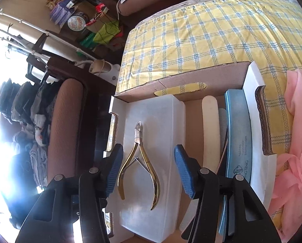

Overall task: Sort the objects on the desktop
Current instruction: 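Lower the nippers onto the clear box and open the left tool, then move the left tool to the red-handled tool and grasp it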

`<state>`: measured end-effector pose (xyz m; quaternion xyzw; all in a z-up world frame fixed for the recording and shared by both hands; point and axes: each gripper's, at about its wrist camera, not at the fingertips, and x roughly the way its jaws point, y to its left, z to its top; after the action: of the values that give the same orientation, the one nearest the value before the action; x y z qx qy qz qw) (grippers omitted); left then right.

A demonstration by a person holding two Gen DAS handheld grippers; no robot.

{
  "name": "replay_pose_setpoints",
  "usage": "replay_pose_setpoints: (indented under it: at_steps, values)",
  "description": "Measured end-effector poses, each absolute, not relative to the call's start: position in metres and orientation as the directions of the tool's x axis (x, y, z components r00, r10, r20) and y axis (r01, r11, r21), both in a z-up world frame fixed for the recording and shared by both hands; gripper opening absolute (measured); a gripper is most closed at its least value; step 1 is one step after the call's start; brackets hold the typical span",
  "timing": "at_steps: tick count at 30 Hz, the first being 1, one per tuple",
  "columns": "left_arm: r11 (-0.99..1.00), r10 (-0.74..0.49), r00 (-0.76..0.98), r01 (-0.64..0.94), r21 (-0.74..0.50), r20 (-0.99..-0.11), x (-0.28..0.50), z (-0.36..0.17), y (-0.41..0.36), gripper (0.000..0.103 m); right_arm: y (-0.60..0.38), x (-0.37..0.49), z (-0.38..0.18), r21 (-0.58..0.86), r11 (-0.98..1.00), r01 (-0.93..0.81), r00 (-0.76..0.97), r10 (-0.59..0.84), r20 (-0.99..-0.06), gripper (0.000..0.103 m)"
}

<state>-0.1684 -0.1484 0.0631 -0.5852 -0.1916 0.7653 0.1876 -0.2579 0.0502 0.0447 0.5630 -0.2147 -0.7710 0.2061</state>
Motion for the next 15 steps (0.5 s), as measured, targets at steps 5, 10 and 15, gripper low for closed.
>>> replay_pose_setpoints:
  at_steps: [5, 10, 15]
  values:
    - [-0.882, 0.47, -0.296, -0.11, -0.459, -0.831, -0.165, 0.092, -0.136, 0.043, 0.062, -0.25, 0.067, 0.526, -0.843, 0.112, -0.312, -0.532, -0.787, 0.06]
    - [-0.886, 0.464, -0.332, -0.163, -0.435, -0.821, -0.166, 0.122, -0.103, 0.093, 0.092, -0.236, 0.103, 0.429, -0.889, 0.161, -0.356, -0.458, -0.815, 0.089]
    - [-0.884, 0.464, -0.323, -0.231, -0.407, -0.825, -0.17, 0.137, -0.051, 0.101, 0.152, -0.22, 0.131, 0.344, -0.929, 0.138, -0.408, -0.37, -0.835, 0.095]
